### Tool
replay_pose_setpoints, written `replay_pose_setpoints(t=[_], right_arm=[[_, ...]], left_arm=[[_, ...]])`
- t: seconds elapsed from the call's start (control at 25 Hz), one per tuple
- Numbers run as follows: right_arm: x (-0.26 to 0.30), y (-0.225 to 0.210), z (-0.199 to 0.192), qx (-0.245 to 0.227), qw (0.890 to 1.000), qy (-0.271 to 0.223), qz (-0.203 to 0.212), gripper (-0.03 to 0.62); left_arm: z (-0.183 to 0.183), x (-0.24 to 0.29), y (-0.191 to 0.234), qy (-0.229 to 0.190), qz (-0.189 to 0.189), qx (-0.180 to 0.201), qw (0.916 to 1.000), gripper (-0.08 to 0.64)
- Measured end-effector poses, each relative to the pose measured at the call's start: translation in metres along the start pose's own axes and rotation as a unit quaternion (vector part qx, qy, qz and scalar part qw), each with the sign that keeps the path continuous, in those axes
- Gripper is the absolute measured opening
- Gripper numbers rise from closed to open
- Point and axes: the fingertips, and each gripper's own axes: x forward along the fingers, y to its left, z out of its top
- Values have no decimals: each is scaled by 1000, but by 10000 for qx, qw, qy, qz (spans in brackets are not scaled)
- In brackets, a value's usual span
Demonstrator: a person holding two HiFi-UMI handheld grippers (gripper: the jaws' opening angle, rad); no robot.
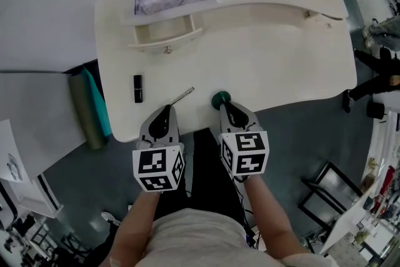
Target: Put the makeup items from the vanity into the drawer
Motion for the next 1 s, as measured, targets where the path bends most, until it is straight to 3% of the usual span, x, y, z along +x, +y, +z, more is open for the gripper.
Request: replay_pose_setpoints(t=[0.6,1.0], right_arm=[[-21,8,39,-29,9993,-353,-155,18],[-33,43,98,-361,9959,-819,101,18]], left_arm=[[35,-18,13,-481,8,-71,9988,5],[84,-44,33,-1020,202,-94,9945,4]])
